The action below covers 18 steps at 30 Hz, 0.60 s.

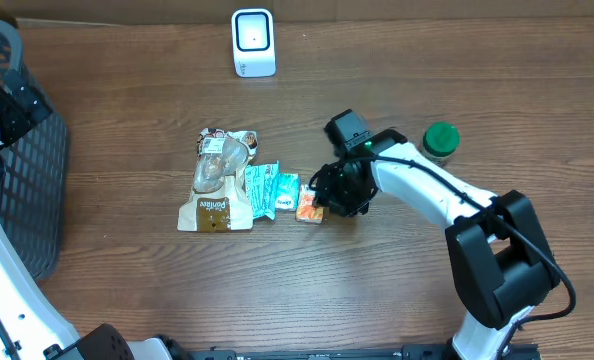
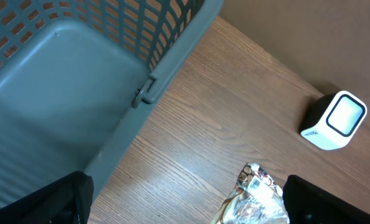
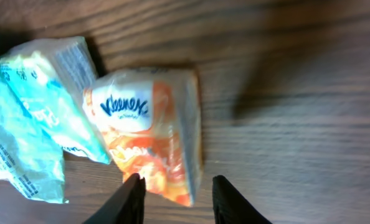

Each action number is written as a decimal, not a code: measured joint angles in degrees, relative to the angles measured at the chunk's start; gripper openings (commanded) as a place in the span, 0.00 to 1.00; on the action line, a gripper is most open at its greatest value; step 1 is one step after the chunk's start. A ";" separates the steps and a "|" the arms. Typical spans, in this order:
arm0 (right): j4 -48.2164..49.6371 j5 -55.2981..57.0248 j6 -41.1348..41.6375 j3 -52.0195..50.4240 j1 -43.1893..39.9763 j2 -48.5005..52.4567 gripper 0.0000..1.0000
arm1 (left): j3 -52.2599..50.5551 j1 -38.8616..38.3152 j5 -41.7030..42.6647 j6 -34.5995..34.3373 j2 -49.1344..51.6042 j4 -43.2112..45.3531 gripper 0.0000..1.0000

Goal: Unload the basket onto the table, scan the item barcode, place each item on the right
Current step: 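Move right gripper to orange Kleenex pack and grasp it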

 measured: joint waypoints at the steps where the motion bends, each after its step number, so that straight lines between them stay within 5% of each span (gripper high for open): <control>1: 0.13 0.09 0.68 0.00 0.63 0.02 0.35 | 0.00 0.00 0.02 0.00 0.00 0.00 1.00; 9: 0.79 2.60 5.46 -0.02 3.82 1.86 0.34 | 0.00 0.00 0.00 0.00 0.00 0.00 1.00; 11: 0.81 3.19 5.77 -0.02 3.82 2.01 0.27 | 0.00 0.00 0.00 0.00 0.00 0.00 0.99; 14: 1.16 3.93 6.54 -0.02 3.82 2.05 0.04 | 0.00 0.00 0.00 0.00 0.00 0.00 1.00; 18: 1.51 4.17 6.54 -0.02 3.82 2.05 0.04 | 0.00 0.00 0.00 0.00 0.00 0.00 1.00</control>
